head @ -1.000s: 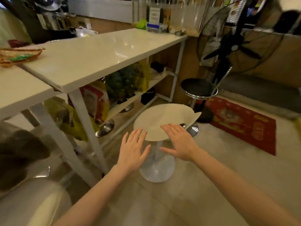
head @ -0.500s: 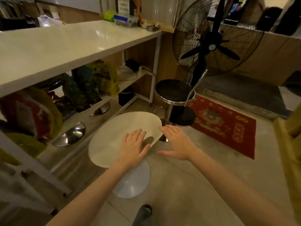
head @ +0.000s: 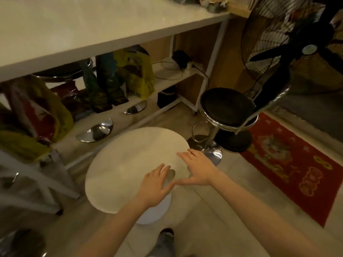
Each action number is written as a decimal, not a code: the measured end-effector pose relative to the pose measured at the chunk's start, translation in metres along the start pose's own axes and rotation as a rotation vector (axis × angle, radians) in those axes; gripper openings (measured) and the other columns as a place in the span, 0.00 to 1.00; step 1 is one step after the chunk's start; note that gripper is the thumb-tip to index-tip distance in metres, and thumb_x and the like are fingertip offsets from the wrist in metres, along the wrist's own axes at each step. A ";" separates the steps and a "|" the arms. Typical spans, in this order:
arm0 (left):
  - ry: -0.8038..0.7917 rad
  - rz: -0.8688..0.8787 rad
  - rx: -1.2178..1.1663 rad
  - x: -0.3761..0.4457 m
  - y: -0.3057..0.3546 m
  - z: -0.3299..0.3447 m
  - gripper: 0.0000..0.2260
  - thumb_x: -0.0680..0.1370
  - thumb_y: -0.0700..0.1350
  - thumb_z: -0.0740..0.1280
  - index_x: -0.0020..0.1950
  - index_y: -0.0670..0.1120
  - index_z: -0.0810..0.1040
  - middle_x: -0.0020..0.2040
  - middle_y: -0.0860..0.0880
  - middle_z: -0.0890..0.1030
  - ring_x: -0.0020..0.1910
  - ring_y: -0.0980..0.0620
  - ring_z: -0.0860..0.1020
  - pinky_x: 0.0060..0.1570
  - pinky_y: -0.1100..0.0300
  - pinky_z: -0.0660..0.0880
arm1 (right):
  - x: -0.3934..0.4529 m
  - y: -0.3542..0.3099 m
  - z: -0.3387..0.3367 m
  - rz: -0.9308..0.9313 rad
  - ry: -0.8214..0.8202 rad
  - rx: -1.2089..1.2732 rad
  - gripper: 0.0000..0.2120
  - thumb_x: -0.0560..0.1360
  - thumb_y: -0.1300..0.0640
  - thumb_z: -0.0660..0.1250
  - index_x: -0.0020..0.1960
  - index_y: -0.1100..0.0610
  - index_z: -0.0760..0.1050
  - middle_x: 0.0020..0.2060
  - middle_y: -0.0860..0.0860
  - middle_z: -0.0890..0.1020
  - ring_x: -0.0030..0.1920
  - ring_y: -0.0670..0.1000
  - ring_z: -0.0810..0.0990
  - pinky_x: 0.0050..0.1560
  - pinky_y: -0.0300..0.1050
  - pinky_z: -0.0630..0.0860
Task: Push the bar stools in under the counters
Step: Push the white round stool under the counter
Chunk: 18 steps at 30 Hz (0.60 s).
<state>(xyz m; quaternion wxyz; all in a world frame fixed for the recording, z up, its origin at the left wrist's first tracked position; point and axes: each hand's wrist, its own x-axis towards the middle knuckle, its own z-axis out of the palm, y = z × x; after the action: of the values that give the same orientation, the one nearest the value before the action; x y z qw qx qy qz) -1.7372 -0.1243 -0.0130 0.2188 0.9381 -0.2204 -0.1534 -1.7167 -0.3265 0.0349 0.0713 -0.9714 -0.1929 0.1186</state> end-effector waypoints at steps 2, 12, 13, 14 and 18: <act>-0.008 -0.085 -0.039 0.002 0.002 0.008 0.27 0.79 0.60 0.52 0.75 0.50 0.55 0.76 0.46 0.56 0.73 0.48 0.59 0.70 0.50 0.59 | 0.011 0.008 0.004 -0.024 -0.089 0.011 0.48 0.66 0.27 0.60 0.75 0.55 0.53 0.73 0.54 0.61 0.74 0.56 0.52 0.72 0.52 0.49; 0.009 -0.424 -0.224 -0.004 0.031 0.032 0.30 0.72 0.70 0.56 0.63 0.49 0.73 0.58 0.46 0.80 0.56 0.48 0.77 0.51 0.57 0.72 | 0.037 0.039 0.035 -0.303 -0.388 0.111 0.38 0.69 0.30 0.61 0.69 0.55 0.65 0.63 0.56 0.75 0.64 0.55 0.70 0.63 0.47 0.64; 0.017 -0.421 -0.189 -0.004 0.036 0.031 0.32 0.69 0.73 0.54 0.56 0.50 0.76 0.50 0.47 0.82 0.50 0.48 0.79 0.45 0.56 0.72 | 0.037 0.041 0.037 -0.328 -0.408 0.119 0.37 0.69 0.31 0.62 0.68 0.55 0.68 0.62 0.56 0.76 0.62 0.55 0.72 0.62 0.48 0.66; 0.019 -0.417 -0.152 -0.004 0.041 0.030 0.33 0.65 0.74 0.52 0.53 0.50 0.76 0.46 0.48 0.83 0.46 0.48 0.79 0.43 0.56 0.72 | 0.038 0.044 0.040 -0.348 -0.413 0.138 0.35 0.68 0.31 0.63 0.65 0.56 0.71 0.60 0.56 0.77 0.60 0.56 0.73 0.61 0.49 0.68; 0.038 -0.491 -0.089 -0.006 0.050 0.039 0.28 0.67 0.66 0.65 0.61 0.53 0.74 0.53 0.50 0.82 0.52 0.48 0.79 0.47 0.55 0.74 | 0.044 0.050 0.047 -0.481 -0.355 0.143 0.21 0.70 0.43 0.68 0.56 0.56 0.76 0.51 0.54 0.82 0.52 0.55 0.78 0.53 0.49 0.70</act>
<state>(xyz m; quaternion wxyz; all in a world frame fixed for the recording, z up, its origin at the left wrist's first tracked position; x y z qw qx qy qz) -1.7749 -0.1749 -0.0216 0.2201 0.9557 0.0254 -0.1938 -1.6711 -0.3505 -0.0286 0.1307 -0.8545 -0.4180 0.2793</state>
